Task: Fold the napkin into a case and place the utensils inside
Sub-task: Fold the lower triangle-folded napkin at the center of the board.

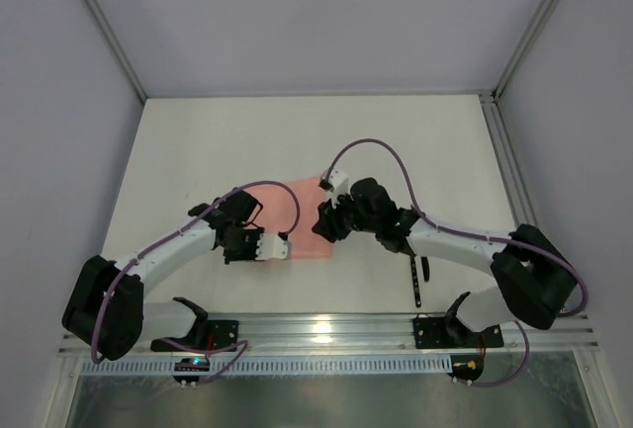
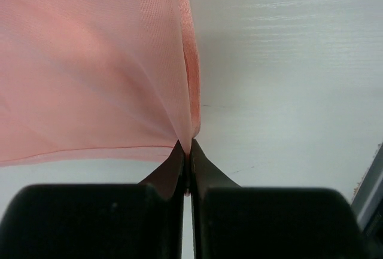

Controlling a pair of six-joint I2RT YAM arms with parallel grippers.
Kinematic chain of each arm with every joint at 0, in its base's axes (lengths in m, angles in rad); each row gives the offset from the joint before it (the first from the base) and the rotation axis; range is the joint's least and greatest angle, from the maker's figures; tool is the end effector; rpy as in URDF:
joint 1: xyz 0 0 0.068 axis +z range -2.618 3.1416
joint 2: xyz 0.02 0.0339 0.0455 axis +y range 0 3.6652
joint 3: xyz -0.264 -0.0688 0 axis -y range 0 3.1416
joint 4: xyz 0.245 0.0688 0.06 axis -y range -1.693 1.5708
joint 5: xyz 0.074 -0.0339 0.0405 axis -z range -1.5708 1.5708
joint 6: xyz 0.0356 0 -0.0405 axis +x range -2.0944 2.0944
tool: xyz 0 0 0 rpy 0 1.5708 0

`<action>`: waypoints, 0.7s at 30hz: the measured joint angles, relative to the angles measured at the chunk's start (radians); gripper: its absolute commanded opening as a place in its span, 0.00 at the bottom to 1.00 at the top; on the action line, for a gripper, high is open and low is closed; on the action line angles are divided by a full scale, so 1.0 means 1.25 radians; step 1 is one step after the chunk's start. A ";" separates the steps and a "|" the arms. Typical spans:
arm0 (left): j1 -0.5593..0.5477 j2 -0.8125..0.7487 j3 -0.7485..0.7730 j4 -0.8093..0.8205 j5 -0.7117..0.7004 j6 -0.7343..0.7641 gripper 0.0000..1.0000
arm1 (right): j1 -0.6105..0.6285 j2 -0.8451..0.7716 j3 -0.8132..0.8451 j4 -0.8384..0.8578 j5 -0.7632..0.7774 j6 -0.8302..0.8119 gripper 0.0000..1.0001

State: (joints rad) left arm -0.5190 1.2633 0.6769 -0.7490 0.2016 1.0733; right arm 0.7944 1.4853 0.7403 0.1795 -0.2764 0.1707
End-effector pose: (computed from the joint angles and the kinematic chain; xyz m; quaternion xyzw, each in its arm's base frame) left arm 0.1725 -0.1068 0.1736 0.7144 0.6827 -0.0642 0.1397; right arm 0.2100 0.2277 0.1965 -0.3295 0.8057 0.3284 0.3666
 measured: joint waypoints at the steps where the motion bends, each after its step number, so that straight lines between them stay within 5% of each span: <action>1: 0.006 0.002 0.014 -0.018 0.008 0.000 0.00 | 0.007 -0.043 -0.014 0.004 0.013 -0.037 0.46; 10: 0.040 0.045 0.088 -0.129 0.057 0.001 0.00 | 0.240 -0.270 -0.261 0.185 0.164 -0.405 0.64; 16: 0.045 0.063 0.131 -0.172 0.078 0.000 0.00 | 0.380 -0.101 -0.284 0.339 0.358 -0.495 0.71; 17: 0.045 0.067 0.136 -0.176 0.079 0.000 0.00 | 0.397 -0.053 -0.276 0.368 0.384 -0.500 0.84; 21: 0.045 0.080 0.144 -0.188 0.087 0.000 0.00 | 0.427 0.102 -0.239 0.459 0.455 -0.520 0.85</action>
State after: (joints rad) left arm -0.4622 1.3628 0.8566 -0.9836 0.3107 1.0733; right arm 1.3281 1.6131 0.4416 0.7528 0.2928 -0.4789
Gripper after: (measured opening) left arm 0.008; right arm 0.847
